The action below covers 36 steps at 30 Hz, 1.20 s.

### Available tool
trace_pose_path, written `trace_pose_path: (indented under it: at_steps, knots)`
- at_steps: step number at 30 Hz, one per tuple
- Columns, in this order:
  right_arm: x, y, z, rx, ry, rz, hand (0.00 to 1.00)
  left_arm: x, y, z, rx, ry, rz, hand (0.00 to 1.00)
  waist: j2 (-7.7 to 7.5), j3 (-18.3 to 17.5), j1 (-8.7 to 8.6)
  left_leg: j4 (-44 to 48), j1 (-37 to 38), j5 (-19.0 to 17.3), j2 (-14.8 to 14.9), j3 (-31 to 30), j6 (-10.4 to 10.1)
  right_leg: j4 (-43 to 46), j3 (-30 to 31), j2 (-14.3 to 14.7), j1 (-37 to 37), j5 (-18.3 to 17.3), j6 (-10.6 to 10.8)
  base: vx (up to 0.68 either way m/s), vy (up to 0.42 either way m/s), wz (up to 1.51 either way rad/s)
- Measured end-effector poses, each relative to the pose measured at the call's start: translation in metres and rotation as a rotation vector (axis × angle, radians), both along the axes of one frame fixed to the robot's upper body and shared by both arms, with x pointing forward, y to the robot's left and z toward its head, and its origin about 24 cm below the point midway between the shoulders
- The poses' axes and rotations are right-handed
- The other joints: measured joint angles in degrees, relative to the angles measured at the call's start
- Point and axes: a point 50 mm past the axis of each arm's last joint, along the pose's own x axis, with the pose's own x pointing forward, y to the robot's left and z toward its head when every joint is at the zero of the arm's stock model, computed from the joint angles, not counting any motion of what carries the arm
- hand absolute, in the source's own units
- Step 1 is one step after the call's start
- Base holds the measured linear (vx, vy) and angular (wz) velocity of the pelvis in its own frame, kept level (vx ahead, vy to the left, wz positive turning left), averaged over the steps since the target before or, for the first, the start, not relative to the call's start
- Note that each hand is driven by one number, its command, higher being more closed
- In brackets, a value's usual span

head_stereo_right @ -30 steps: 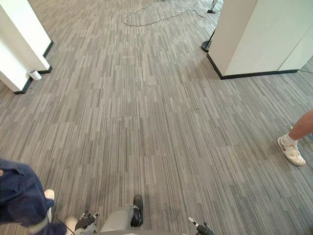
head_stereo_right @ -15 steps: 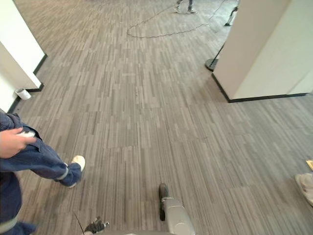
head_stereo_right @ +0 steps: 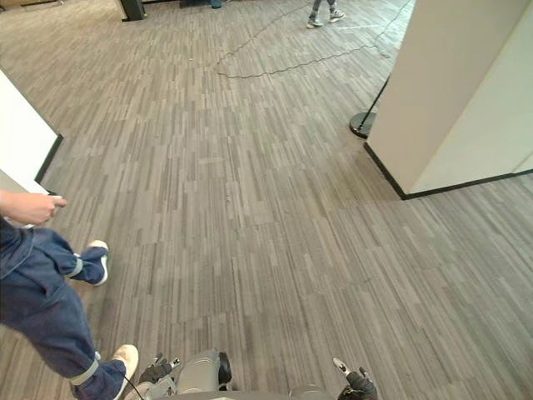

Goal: Organize washtable

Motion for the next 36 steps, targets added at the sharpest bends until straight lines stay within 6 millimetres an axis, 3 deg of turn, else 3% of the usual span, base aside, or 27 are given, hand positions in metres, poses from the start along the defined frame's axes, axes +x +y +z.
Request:
trace_pose_path:
  at_steps: [1, 2, 3, 4, 5, 7, 8, 11, 13, 15, 17, 18, 19, 20, 21, 22, 23, 25, 27, 28, 29, 30, 31, 33, 34, 35, 36]
  knots:
    - [-0.007, 0.005, -0.003, 0.017, 0.029, 0.005, 0.0, -0.005, 0.001, -0.001, 0.009, 0.009, 0.007, 0.0, -0.98, -1.41, 0.84, 0.97, 1.03, 4.74, -1.13, 1.43, 3.99, 3.38, 1.39, -1.86, -0.02, 0.07, -0.16, 0.71, 0.444, -0.33]
    - [-0.014, 0.017, -0.007, 0.05, 0.06, 0.015, 0.0, -0.011, 0.008, -0.001, 0.029, 0.017, 0.03, 0.0, -3.84, -3.88, 1.03, 1.8, 1.17, 4.17, -3.47, 3.15, 6.05, 11.25, 3.13, -4.3, -3.72, 0.39, 0.39, 0.72, 0.438, -0.32]
    - [-0.016, 0.02, -0.008, 0.058, 0.072, 0.026, 0.0, -0.012, 0.011, 0.0, 0.035, 0.017, 0.046, 0.0, -4.8, -4.46, 1.04, 2.93, 1.31, 2.62, -4.57, 3.98, 8.3, 15.95, 3.97, -5.11, -5.73, 1.23, 1.82, 0.74, 0.436, -0.19]
    - [-0.02, 0.025, -0.01, 0.069, 0.088, 0.033, 0.0, -0.014, 0.015, 0.0, 0.046, 0.021, 0.064, 0.0, -6.23, -4.66, 0.83, 5.99, 2.38, -1.13, -6.44, 5.49, 10.57, 25.16, 6.72, -5.86, -8.77, 4.92, 5.71, 0.74, 0.404, -0.11]
    - [-0.021, 0.025, -0.01, 0.07, 0.089, 0.025, 0.0, -0.015, 0.018, 0.0, 0.053, 0.029, 0.075, 0.0, -6.76, -4.42, 0.89, 8.12, 5.14, -4.74, -7.73, 6.6, 12.24, 33.86, 10.17, -5.44, -10.83, 12.07, 9.14, 0.72, 0.388, -0.13]
    - [-0.021, 0.023, -0.009, 0.065, 0.084, 0.022, 0.0, -0.018, 0.017, -0.002, 0.047, 0.05, 0.07, 0.0, -5.94, -3.8, 0.5, 8.7, 10.21, -8.73, -8.9, 6.8, 12.96, 44.47, 11.06, -4.74, -13.49, 18.09, 13.27, 0.61, 0.34, -0.21]
    - [-0.016, 0.019, -0.007, 0.046, 0.055, 0.016, 0.0, -0.021, 0.013, -0.004, 0.036, 0.072, 0.054, 0.0, -4.89, -2.99, -0.48, 5.74, 16.98, -11.08, -9.96, 6.46, 13.18, 53.94, 5.59, -5.85, -18.36, 15.94, 11.33, 0.54, 0.331, -0.17]
    - [-0.011, 0.011, -0.004, 0.015, 0.019, 0.001, 0.0, -0.017, 0.005, -0.006, 0.027, 0.091, -0.042, 0.0, -3.37, -2.3, -2.41, -3.24, 28.73, -12.01, -10.58, 4.37, 13.15, 57.86, -6.63, -6.03, -27.14, 6.29, 5.63, 0.55, 0.253, 0.12]
    - [-0.024, 0.008, -0.005, 0.008, 0.042, -0.01, 0.0, -0.006, 0.002, -0.005, 0.027, 0.086, -0.104, 0.0, -3.5, -1.7, -3.86, -5.94, 33.54, -13.77, -10.38, 1.44, 14.22, 52.28, -10.96, -2.65, -32.84, 1.82, 5.98, 0.54, 0.093, 0.7]
    - [-0.049, 0.01, -0.008, 0.024, 0.107, -0.055, 0.0, 0.013, -0.002, -0.002, 0.028, 0.045, -0.14, 0.0, -2.97, -0.06, -5.56, -7.05, 38.16, -17.22, -9.41, -2.63, 14.95, 31.45, -13.5, 1.36, -38.46, 4.38, 6.08, 0.6, 0.005, 1.01]
    - [-0.065, 0.019, -0.011, 0.059, 0.159, -0.074, 0.0, 0.02, -0.002, 0.0, 0.035, 0.029, -0.162, 0.0, -3.41, 0.2, -7.08, -10.39, 42.6, -18.58, -10.13, -5.01, 13.32, 12.7, -19.14, 0.97, -41.54, 13.0, 6.54, 0.6, -0.036, 0.68]
    - [-0.067, 0.02, -0.011, 0.066, 0.166, -0.076, 0.0, 0.019, -0.002, 0.0, 0.035, 0.033, -0.159, 0.0, -3.1, 0.07, -7.34, -11.7, 44.21, -18.99, -9.79, -5.16, 12.2, 10.56, -21.03, 1.33, -43.0, 14.02, 6.02, 0.9, -0.091, 0.54]
    - [-0.073, 0.027, -0.012, 0.087, 0.184, -0.084, 0.0, 0.014, 0.0, -0.002, 0.031, 0.043, -0.146, 0.0, -3.84, -0.01, -7.53, -8.24, 45.63, -19.35, -10.54, -5.65, 11.3, 10.01, -21.88, 1.65, -44.07, 13.49, 3.16, 0.98, -0.12, 0.48]
    - [-0.081, 0.026, -0.012, 0.091, 0.195, -0.119, 0.0, 0.01, -0.004, -0.003, 0.014, 0.049, -0.133, 0.0, -3.52, -0.42, -7.69, 1.52, 43.91, -20.4, -9.57, -7.08, 8.71, 11.85, -20.25, 2.7, -42.86, 20.68, -5.55, 0.83, -0.098, 0.52]
    - [-0.082, 0.02, -0.011, 0.076, 0.183, -0.148, 0.0, 0.007, -0.007, -0.005, -0.003, 0.055, -0.106, 0.0, -2.57, -0.49, -8.01, 8.34, 41.85, -19.83, -8.46, -7.63, 6.74, 13.01, -21.13, 2.39, -41.89, 21.93, -5.96, 0.92, -0.14, 0.36]
    - [-0.08, 0.009, -0.008, 0.044, 0.155, -0.187, 0.0, -0.001, -0.011, -0.007, -0.033, 0.064, -0.032, 0.0, -0.21, -0.3, -8.01, 23.05, 36.38, -14.04, -6.68, -7.88, -1.06, 15.09, -22.43, 3.76, -39.83, 20.59, -6.31, 0.93, -0.13, -0.16]
    - [-0.069, 0.0, -0.005, 0.011, 0.118, -0.18, 0.0, -0.013, -0.012, -0.01, -0.059, 0.086, 0.051, 0.0, 1.55, -0.09, -6.76, 36.99, 30.04, 0.45, -4.69, -7.29, -4.17, 15.15, -20.79, 6.89, -36.94, 17.27, -7.73, 1.11, -0.154, -0.54]
    - [-0.043, 0.0, -0.002, 0.004, 0.044, -0.173, 0.0, -0.023, -0.007, -0.011, -0.061, 0.112, 0.101, 0.0, 1.2, 0.62, -5.6, 53.35, 21.95, 2.7, -0.33, -3.89, -3.62, 15.0, -18.06, 10.28, -31.37, 13.77, -8.43, 0.86, -0.107, -0.99]
    - [-0.023, 0.006, -0.001, 0.019, -0.005, -0.185, 0.0, -0.017, 0.009, -0.006, -0.013, 0.075, 0.093, 0.0, -1.73, 1.99, -3.82, 60.08, 17.08, -0.78, 2.78, -0.16, 1.85, 13.25, -13.67, 10.93, -23.74, 11.53, -8.7, 0.79, -0.088, -0.92]
    - [-0.011, 0.01, 0.0, 0.028, -0.032, -0.158, 0.0, -0.013, 0.012, -0.004, 0.005, 0.055, 0.079, 0.0, -2.6, 1.96, -2.9, 59.45, 13.63, -3.83, 4.01, 2.36, 5.77, 10.42, -10.01, 10.7, -19.32, 10.86, -8.02, 0.69, -0.025, -1.1]
    - [0.0, 0.011, 0.002, 0.026, -0.059, -0.118, 0.0, -0.01, 0.012, -0.002, 0.01, 0.037, 0.073, 0.0, -3.65, 1.66, -2.19, 55.13, 10.19, -5.64, 4.75, 4.13, 6.73, 7.5, -6.88, 10.1, -15.73, 9.79, -6.35, 0.77, 0.03, -1.11]
    - [0.004, 0.01, 0.003, 0.022, -0.067, -0.115, 0.0, -0.009, 0.012, -0.002, 0.013, 0.033, 0.068, 0.0, -3.15, 1.53, -2.0, 52.22, 8.45, -6.47, 5.08, 4.35, 6.47, 6.52, -5.67, 9.94, -14.23, 9.22, -5.52, 0.75, 0.115, -0.92]
    - [0.01, 0.008, 0.004, 0.016, -0.083, -0.109, 0.0, -0.008, 0.009, -0.002, 0.009, 0.027, 0.062, 0.0, -1.91, 1.52, -2.11, 43.59, 5.8, -8.06, 5.44, 5.36, 6.11, 4.89, -4.08, 9.46, -11.45, 7.64, -4.14, 0.74, 0.179, -0.57]
    - [0.011, 0.007, 0.004, 0.011, -0.067, -0.074, 0.0, -0.005, 0.005, -0.002, 0.005, 0.023, 0.037, 0.0, -1.52, 1.52, -2.22, 20.16, 4.97, -7.57, 1.87, 5.32, 5.04, 4.28, -2.45, 7.34, -8.43, 5.02, -2.42, 0.51, 0.151, -0.37]
    - [0.007, 0.005, 0.003, 0.009, -0.05, -0.072, 0.0, -0.006, 0.002, -0.003, -0.001, 0.025, 0.037, 0.0, -1.27, 1.41, -2.06, 7.88, 5.29, -5.94, 0.29, 4.43, 3.23, 3.72, -1.38, 6.57, -6.76, 4.1, -1.12, 0.69, 0.249, -0.48]
    - [0.0, 0.003, 0.001, 0.006, -0.024, -0.072, 0.0, -0.007, 0.0, -0.003, 0.0, 0.026, 0.028, 0.0, -0.13, 1.39, -1.44, -5.39, 4.73, -3.28, -0.09, 2.82, -0.95, 2.61, 0.72, 6.4, -3.77, 3.49, -0.07, 0.82, 0.319, -0.58]
    - [-0.003, 0.003, 0.0, 0.005, -0.017, -0.073, 0.0, -0.008, 0.0, -0.003, 0.0, 0.027, 0.022, 0.0, 0.34, 1.23, -0.88, -7.58, 4.45, -3.21, 0.15, 1.64, -1.08, 2.52, 1.55, 6.41, -2.81, 2.94, 0.81, 0.7, 0.312, -0.77]
